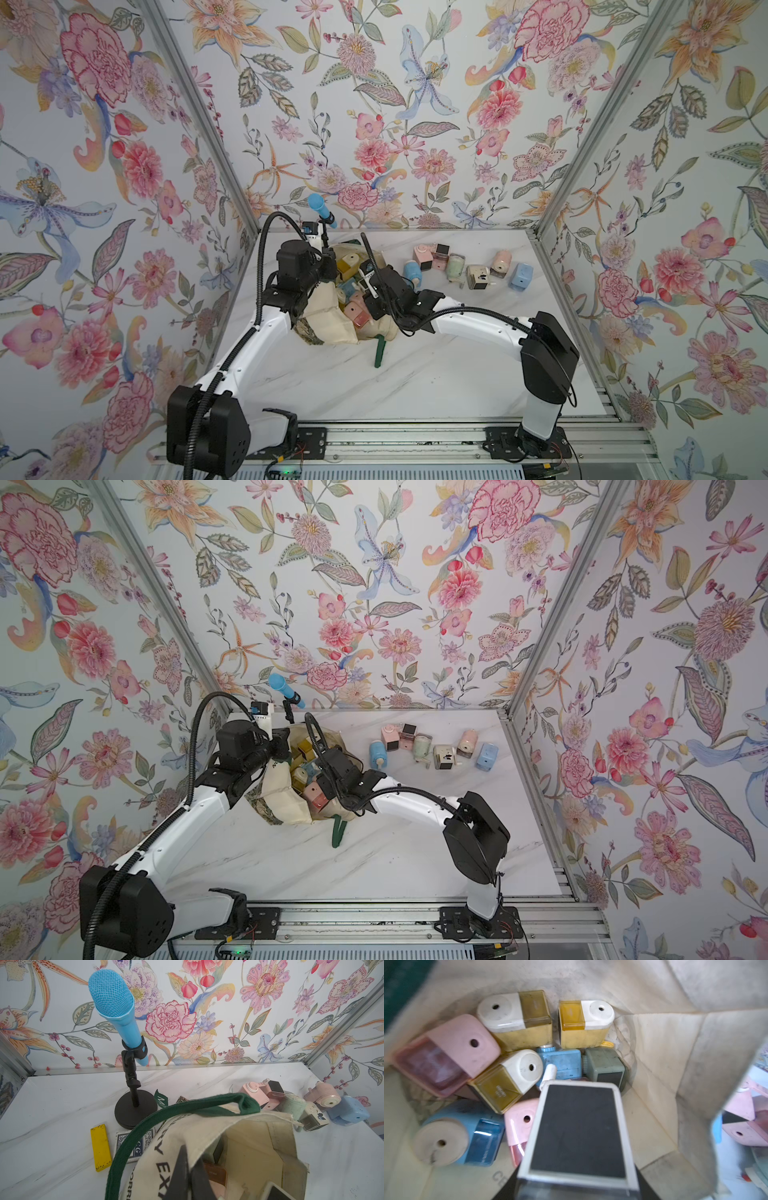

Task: Take out the pencil sharpeners from the tote bags
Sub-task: Pick up the pencil sharpener from the canvas bag.

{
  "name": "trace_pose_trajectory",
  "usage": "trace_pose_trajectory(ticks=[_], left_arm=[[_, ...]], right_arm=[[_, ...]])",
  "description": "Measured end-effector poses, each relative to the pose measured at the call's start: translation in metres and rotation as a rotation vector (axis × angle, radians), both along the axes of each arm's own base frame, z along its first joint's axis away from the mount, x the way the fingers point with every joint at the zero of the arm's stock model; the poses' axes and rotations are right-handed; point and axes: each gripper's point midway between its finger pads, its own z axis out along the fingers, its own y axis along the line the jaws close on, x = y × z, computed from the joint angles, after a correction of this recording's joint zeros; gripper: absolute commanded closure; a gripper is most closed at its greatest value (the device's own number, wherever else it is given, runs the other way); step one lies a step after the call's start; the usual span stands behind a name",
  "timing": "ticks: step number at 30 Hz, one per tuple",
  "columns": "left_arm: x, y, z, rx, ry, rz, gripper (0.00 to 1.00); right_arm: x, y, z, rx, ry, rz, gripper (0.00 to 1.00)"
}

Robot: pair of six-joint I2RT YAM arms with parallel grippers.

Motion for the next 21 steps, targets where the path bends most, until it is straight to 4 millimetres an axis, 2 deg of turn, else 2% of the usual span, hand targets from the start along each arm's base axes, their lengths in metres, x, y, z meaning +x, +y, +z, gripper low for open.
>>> trace_pose_trajectory(ticks=[6,11,17,21], left_arm=[[0.000,0.000,0.000,0.000,0.000,0.000,1.00],[0.000,0.000,0.000,0.000,0.000,0.000,1.00],[0.000,0.000,0.000,0.000,0.000,0.000,1.00],[0.000,0.000,0.000,0.000,0.000,0.000,1.00]], right_arm=[[-0.022,-0.023,0.025,0.055,-0.009,0.030,0.71],[-0.032,-0.054,0.048,0.110,-0.032,0.017,0.71],[-0.016,-0.112,0.064,0.209,-0.056,-0.087,0.73],[0.000,-0.147,0.055,0.244,-0.049,-0.178,0.74]])
